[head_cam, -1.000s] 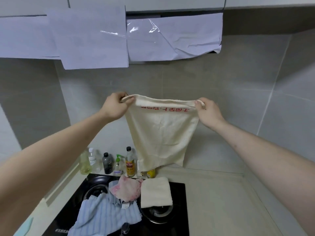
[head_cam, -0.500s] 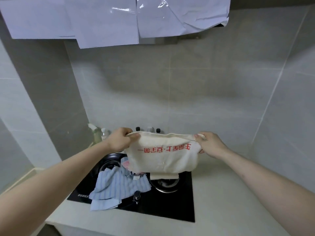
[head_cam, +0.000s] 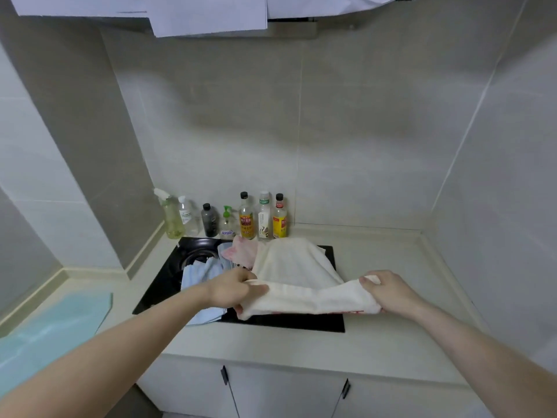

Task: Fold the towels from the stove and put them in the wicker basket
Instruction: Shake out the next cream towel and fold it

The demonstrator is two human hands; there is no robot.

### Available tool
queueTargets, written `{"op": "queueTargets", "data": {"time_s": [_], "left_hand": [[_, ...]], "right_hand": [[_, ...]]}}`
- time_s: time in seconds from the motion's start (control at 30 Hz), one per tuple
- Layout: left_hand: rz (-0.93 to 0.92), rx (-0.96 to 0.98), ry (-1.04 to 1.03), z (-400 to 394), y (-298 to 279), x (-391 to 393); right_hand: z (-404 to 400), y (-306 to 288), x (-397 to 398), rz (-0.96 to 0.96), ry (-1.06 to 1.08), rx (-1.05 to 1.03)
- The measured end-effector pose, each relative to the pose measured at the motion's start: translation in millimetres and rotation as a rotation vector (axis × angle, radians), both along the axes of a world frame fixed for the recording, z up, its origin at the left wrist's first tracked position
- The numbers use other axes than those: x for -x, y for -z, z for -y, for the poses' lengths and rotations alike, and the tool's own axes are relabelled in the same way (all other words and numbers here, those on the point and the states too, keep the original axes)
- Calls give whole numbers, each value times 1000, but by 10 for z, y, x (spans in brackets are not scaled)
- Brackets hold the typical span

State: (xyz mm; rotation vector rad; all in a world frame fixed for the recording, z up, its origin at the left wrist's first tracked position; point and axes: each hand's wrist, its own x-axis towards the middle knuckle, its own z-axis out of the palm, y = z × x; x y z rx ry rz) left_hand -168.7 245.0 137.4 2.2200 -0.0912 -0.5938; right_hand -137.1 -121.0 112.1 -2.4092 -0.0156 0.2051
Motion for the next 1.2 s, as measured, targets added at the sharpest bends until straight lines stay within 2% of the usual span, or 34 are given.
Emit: {"op": "queueTargets", "data": {"time_s": [0.2,0.47,0.73,0.87,1.0,1.2], "left_hand": [[9,120,22,125,11,181],[72,170,15,174,55,176],[-130,93,92,60,612,362],[-117,65,90,36,775,374],[-52,55,-7,-22,862,290],[9,47,-207,-51,1055,72]], "right_hand": [[26,-50,260,6,45,-71],[89,-105,348,117,56,-57],[264,336,520,-23,14,-28],[246,483,478,-60,2,-30],[232,632,326,-97,11,-114],[225,813,-191,-169,3,-114]]}}
